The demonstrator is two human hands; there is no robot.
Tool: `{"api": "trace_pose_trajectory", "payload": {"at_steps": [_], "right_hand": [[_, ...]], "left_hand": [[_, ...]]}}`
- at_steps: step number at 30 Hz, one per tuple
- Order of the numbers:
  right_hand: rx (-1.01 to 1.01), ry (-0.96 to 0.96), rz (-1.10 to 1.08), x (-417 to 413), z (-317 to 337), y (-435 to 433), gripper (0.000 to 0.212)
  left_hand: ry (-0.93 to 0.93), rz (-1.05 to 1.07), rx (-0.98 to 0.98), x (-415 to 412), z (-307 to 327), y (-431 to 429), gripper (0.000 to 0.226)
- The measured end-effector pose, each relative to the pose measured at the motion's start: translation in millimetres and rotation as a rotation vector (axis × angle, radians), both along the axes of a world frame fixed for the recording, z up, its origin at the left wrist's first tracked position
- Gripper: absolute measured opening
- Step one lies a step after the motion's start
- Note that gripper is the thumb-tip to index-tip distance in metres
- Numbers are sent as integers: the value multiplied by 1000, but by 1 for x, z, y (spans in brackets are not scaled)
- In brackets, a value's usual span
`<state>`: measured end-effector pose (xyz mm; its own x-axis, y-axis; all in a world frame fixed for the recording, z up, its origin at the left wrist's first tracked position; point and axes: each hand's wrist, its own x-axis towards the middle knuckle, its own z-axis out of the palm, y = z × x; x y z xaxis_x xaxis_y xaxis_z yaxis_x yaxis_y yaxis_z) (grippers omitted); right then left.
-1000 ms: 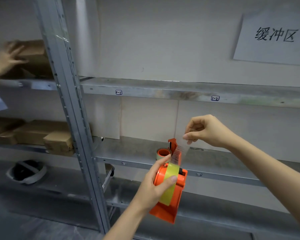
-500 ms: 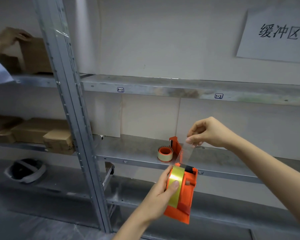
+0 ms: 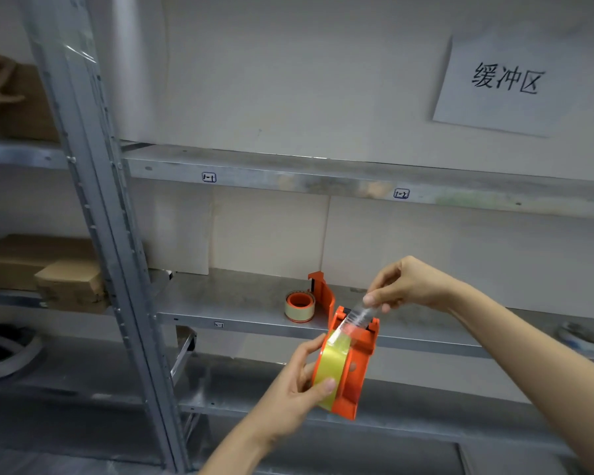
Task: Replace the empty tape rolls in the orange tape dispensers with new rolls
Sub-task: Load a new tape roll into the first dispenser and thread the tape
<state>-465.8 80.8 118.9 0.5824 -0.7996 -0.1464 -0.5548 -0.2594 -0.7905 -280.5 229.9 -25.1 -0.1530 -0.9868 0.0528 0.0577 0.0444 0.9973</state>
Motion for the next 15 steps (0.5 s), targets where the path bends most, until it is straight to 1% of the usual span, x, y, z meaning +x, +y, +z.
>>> {"api": "trace_pose_trajectory", "payload": {"at_steps": [2,6,8,13,15], "right_hand": [[49,12,48,-5,3,0,6],[134,42,100,-14,6,-3,16],[148,51,107,-16,5,-2,13],[-55,149,-22,-15,-12,5,2],[-82,191,-51,-14,-21,8,7]], "left_hand": [[7,1,-4,-1,-4,-1,64],[25,-9,-9,-1,-8,-1,66],[27,-14,-11,-2,-9,0,71],[-1,9,-45,-5,-13,2,74],[-33,6,-54,-4,-14,3,75]]}}
